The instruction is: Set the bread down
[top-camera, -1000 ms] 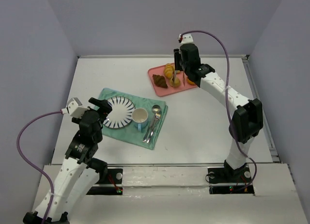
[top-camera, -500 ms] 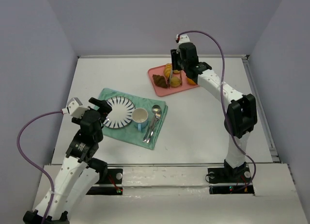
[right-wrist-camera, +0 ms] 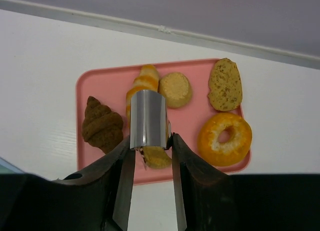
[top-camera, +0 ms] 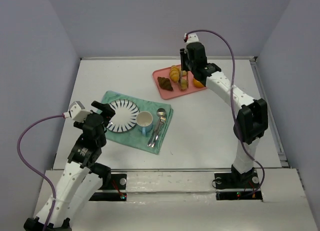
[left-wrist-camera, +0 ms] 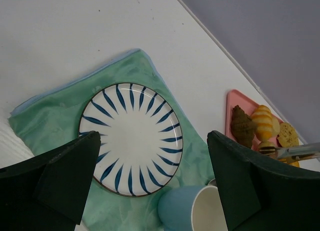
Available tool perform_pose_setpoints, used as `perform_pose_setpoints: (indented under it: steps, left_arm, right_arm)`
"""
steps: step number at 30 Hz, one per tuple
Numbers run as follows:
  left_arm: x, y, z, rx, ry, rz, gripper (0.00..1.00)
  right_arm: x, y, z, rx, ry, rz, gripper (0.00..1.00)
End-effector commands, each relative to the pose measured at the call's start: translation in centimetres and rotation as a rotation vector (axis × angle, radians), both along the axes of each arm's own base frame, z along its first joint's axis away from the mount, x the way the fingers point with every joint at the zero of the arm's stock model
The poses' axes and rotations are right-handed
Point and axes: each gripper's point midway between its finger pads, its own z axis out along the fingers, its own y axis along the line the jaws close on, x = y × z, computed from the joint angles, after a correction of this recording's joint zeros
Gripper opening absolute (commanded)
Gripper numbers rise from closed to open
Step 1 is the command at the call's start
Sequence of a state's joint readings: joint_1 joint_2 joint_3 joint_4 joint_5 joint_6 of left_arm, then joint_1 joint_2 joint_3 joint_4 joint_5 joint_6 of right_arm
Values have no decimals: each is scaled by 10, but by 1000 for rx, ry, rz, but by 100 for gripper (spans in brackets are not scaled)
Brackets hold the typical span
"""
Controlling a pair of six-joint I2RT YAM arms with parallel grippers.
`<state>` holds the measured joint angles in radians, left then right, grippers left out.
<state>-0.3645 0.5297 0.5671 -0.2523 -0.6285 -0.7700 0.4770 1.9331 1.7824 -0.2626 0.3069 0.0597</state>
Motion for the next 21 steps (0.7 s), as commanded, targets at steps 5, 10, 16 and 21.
perform_pose_setpoints:
  steps: [5, 10, 16, 21]
  left_arm:
    - [0, 4, 22, -29, -69, 30, 99]
    - [-1, 4, 23, -35, -73, 28, 99]
    - [-6, 7, 25, -61, -88, 43, 99]
    - [-8, 6, 29, -83, -109, 39, 99]
  right_arm:
    - [-62, 9, 132, 133, -232, 193, 19]
    - [-122, 72, 162, 168, -279, 478, 19]
    - [-184, 163, 164, 192, -291, 759, 19]
    - [-217, 239, 132, 189, -233, 930, 19]
